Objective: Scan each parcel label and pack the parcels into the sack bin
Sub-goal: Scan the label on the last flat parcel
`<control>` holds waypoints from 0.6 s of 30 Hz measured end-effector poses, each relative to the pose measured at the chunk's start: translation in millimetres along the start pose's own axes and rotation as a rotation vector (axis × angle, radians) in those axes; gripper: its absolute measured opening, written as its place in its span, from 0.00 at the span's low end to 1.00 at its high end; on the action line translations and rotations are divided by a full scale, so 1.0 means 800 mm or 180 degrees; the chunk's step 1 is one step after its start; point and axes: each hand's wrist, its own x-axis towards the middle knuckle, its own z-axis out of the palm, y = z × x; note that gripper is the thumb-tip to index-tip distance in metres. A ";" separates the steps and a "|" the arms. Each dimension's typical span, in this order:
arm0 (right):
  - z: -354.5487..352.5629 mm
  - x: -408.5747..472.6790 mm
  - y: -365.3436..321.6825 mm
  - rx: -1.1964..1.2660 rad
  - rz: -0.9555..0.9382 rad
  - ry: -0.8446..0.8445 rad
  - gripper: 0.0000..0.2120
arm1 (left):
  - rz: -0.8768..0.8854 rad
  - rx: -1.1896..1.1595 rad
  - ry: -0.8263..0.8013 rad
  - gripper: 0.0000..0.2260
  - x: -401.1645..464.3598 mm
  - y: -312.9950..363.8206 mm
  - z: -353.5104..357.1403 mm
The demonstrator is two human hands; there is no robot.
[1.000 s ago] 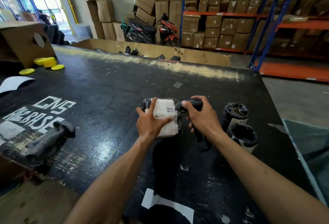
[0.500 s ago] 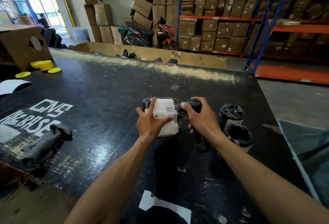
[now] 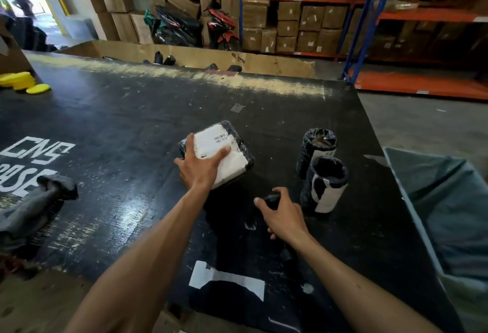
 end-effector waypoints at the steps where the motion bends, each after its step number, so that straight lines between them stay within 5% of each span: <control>1: 0.001 0.000 0.003 0.0022 0.0017 0.0005 0.32 | 0.0016 -0.0005 -0.0016 0.46 -0.003 0.001 0.002; 5: -0.006 0.002 0.005 -0.0074 0.0025 -0.0076 0.33 | 0.0090 -0.0074 -0.0094 0.45 -0.013 0.007 0.009; 12: -0.057 -0.014 -0.026 -0.1819 -0.0334 -0.0101 0.39 | 0.0230 -0.0313 -0.0108 0.45 -0.027 0.042 0.016; 18: -0.156 -0.010 -0.074 -0.0911 -0.1009 0.0685 0.27 | 0.0708 -0.0417 -0.0311 0.45 -0.036 0.111 0.037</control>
